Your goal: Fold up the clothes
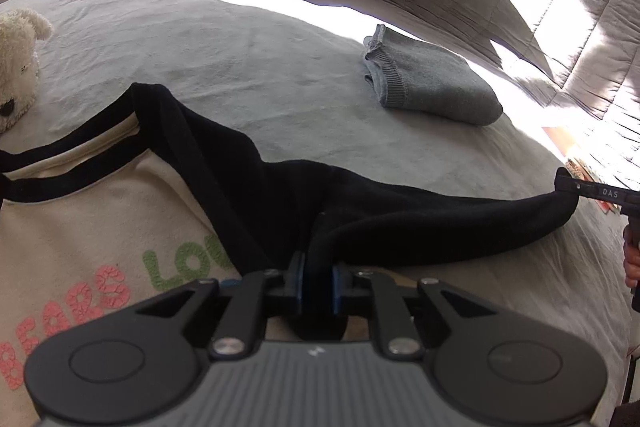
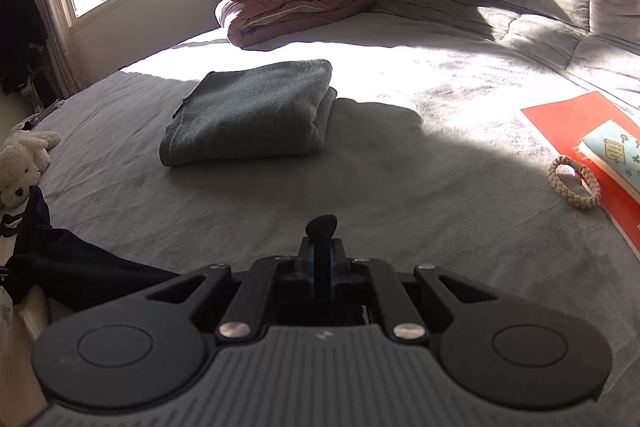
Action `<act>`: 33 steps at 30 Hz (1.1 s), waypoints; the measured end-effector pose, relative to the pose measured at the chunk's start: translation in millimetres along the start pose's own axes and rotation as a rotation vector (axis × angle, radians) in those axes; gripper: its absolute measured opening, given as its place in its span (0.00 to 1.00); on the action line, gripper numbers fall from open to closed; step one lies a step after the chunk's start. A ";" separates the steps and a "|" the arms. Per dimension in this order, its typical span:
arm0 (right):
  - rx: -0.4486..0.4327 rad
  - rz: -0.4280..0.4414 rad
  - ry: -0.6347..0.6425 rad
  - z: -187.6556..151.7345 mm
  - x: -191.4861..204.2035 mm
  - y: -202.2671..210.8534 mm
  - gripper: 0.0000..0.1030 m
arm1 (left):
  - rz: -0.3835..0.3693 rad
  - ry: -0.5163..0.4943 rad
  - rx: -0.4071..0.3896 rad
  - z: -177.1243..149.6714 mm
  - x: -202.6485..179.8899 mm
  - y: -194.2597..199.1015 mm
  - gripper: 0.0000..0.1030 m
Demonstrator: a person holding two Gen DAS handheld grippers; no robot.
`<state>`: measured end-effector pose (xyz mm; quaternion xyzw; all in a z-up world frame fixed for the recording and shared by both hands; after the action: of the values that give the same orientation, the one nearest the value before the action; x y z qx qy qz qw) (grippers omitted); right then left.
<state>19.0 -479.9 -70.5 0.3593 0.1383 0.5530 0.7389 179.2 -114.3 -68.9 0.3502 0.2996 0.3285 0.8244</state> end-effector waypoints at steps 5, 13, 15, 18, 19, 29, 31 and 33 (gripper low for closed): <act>-0.002 0.012 -0.003 -4.3 -1.1 -3.6 0.07 | 0.022 0.022 -0.010 17.5 9.4 6.4 0.39; -0.023 0.016 0.024 -2.7 -5.5 0.9 0.07 | 0.011 0.037 0.025 65.9 10.2 2.8 0.51; -0.041 -0.006 0.034 -2.5 -9.6 4.5 0.07 | -0.022 0.028 0.092 72.5 9.9 -1.8 0.54; -0.082 -0.022 0.012 -0.2 -22.1 14.3 0.07 | -0.075 0.053 0.270 71.4 16.6 -16.0 0.58; -0.092 -0.024 0.001 0.9 -26.1 17.0 0.07 | -0.067 0.059 0.296 69.8 19.8 -18.0 0.58; -0.089 -0.022 -0.024 -3.7 -41.9 15.9 0.07 | 0.120 0.129 0.085 80.2 70.2 -5.1 0.59; -0.089 -0.019 -0.032 -3.5 -43.0 14.2 0.07 | 0.227 0.083 0.026 85.2 77.3 -8.8 0.61; -0.089 -0.017 -0.036 -2.8 -43.9 12.6 0.07 | 0.271 0.053 -0.005 88.7 84.0 -16.0 0.61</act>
<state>-7.1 -517.4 -72.3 0.3349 0.1034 0.5456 0.7613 299.6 -93.6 -52.4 0.3766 0.2701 0.4469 0.7652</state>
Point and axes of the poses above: each gripper's, at about its wrist camera, not at the fingertips, and y roughly against the way its jaws point, x to its left, z to its top, the point moved 1 cm from there along -y, roughly the way its jaws point, and after that the axes turned 5 degrees about x, right-handed, at the moved point
